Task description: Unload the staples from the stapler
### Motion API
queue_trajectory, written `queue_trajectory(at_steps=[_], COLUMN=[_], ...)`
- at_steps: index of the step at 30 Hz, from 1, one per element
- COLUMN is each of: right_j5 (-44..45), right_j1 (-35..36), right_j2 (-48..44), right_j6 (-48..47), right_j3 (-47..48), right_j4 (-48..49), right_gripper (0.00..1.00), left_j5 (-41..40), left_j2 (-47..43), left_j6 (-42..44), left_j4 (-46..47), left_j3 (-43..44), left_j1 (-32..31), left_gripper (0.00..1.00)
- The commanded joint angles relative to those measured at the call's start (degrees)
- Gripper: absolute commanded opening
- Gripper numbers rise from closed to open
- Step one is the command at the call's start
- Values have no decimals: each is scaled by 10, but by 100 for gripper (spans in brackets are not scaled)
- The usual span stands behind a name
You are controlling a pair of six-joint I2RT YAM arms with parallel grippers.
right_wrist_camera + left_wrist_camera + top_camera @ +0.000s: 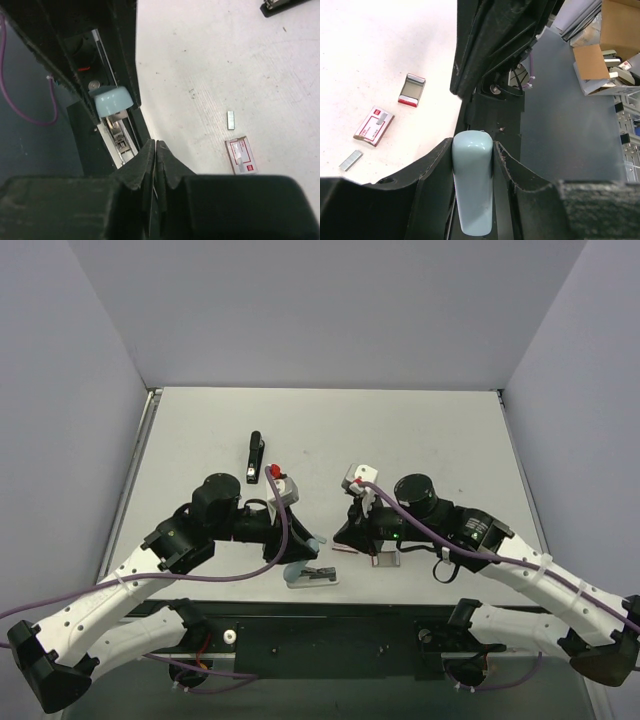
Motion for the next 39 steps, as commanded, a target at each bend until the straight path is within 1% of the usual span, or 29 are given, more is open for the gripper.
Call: queue_trajectory(at_steps=[1, 8, 12, 13, 19, 25, 32, 36, 39], right_j5=[61, 102, 143, 154, 183, 203, 233, 225, 216], right_j1=[4, 16, 33, 34, 42, 41, 41, 37, 35], right_j2=[14, 40, 45, 47, 59, 78, 111, 128, 142], right_j6=[44, 92, 106, 113, 142, 142, 144, 159, 169], right_j3=[-17, -54, -77, -81, -112, -131, -151, -167, -177], right_j4=[54, 140, 162, 186, 229, 264, 299, 336, 366], right_gripper=[0, 0, 0, 0, 0, 0, 0, 0, 0], left_j5=[-25, -67, -97, -109, -156, -199, -288, -331, -389], left_j2=[-4, -2, -1, -1, 5, 19, 34, 48, 57], left_j6=[-6, -13, -19, -23, -52, -76, -91, -104, -116], left_j4=[30, 31, 36, 38, 74, 113, 111, 118, 125], left_j3=[13, 15, 15, 15, 1, -8, -4, 1, 4], left_j1=[1, 2, 2, 1, 1, -2, -2, -2, -2], left_gripper=[0, 0, 0, 0, 0, 0, 0, 0, 0])
